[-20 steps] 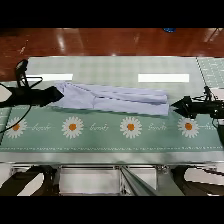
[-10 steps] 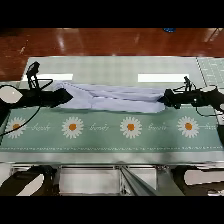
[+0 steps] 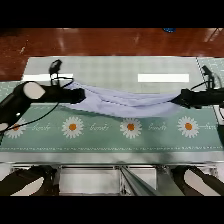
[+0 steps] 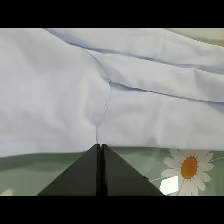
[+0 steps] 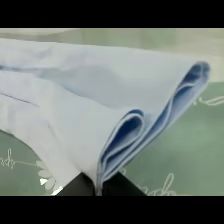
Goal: Fold the shirts.
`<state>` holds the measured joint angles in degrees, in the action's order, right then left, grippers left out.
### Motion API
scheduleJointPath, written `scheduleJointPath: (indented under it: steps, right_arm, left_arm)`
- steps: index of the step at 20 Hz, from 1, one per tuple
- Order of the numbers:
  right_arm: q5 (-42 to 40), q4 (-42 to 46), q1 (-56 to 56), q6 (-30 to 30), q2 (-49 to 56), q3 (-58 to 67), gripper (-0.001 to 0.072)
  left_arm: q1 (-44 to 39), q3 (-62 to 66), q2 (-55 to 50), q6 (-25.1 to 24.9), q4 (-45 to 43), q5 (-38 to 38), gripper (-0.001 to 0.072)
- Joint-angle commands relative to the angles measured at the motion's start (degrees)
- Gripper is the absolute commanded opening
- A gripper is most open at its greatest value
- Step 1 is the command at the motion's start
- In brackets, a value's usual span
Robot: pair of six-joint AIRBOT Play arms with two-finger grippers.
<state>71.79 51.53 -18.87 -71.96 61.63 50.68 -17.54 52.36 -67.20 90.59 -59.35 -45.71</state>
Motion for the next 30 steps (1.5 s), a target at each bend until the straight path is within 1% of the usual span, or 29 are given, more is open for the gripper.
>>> scheduleJointPath:
  steps: [1,2,4,6,8,9,11,14,16,18,19,22,24,25,28,29,30]
  right_arm:
    - [7.98,3.02,-0.72,-3.85,-16.61,-1.88,0.0022]
    - [8.28,2.97,-0.72,-5.38,-20.57,-1.88,0.0022]
    - [8.92,2.6,-0.72,-8.59,-26.38,-1.88,0.0022]
    - [9.51,0.35,-0.72,-9.49,-29.86,-1.88,0.0022]
    - [9.42,-1.88,-0.72,-9.49,-31.21,-1.88,0.0022]
    - [9.42,-2.64,-0.72,-9.49,-31.19,-1.88,0.0022]
    - [8.33,-3.87,-0.72,-9.4,-31.19,-1.88,0.0022]
    - [6.29,-6.05,-0.72,-8.57,-31.19,-1.88,0.0022]
    - [5.4,-6.03,-0.72,-8.55,-31.12,-1.88,0.0022]
    - [5.57,-6.05,-0.7,-8.57,-30.84,-1.88,0.0022]
    - [5.57,-6.21,-0.7,-8.57,-30.82,-1.88,0.0022]
    - [4.83,-7.37,1.25,-8.61,-30.51,-1.88,0.0021]
    - [3.13,-9.33,4.85,-8.63,-28.65,-1.81,0.0021]
    - [1.73,-10.23,7.23,-8.66,-27.06,-1.81,0.0022]
    - [-5.53,-12.44,17.42,-8.61,-19.56,-0.63,0.0022]
    - [-8.57,-12.41,21.62,-8.59,-15.96,0.79,0.0022]
    - [-11.06,-12.41,25.57,-8.57,-12.13,2.75,0.0022]
  left_arm:
    - [-9.81,11.69,-13.33,0.44,0.07,2.16,0.0014]
    - [-12.37,16.57,-17.9,0.83,0.07,1.64,0.0014]
    - [-17.25,27.34,-27.12,2.51,0.09,-2.36,0.0014]
    - [-22.05,37.16,-35.15,3.37,0.76,-7.1,0.0014]
    - [-26.84,44.96,-41.51,4.02,1.55,-12.52,0.0014]
    - [-28.81,47.39,-43.71,5.31,1.79,-14.99,0.0014]
    - [-32.46,49.72,-47.06,5.77,3.06,-18.01,0.0014]
    - [-36.28,49.83,-49.4,5.22,8.55,-18.75,0.0015]
    - [-37.11,50.07,-49.51,5.11,9.9,-17.33,0.0015]
    - [-34.64,52.13,-49.31,5.11,9.88,-17.84,0.0015]
    - [-32.13,53.05,-48.57,5.14,9.88,-18.29,0.0015]
    - [-21.81,53.44,-43.65,5.11,8.85,-19.8,0.0015]
    - [-13.86,53.44,-38.51,4.68,3.41,-20.06,0.0015]
    - [-9.57,53.44,-35.3,5.25,0.33,-20.68,0.0015]
    - [2.32,53.27,-24.98,5.11,-5.01,-24.06,0.0016]
    - [5.68,52.52,-21.33,4.39,-6.34,-24.76,0.0016]
    - [9.53,50.88,-17.14,0.79,-7.02,-25.57,0.0016]
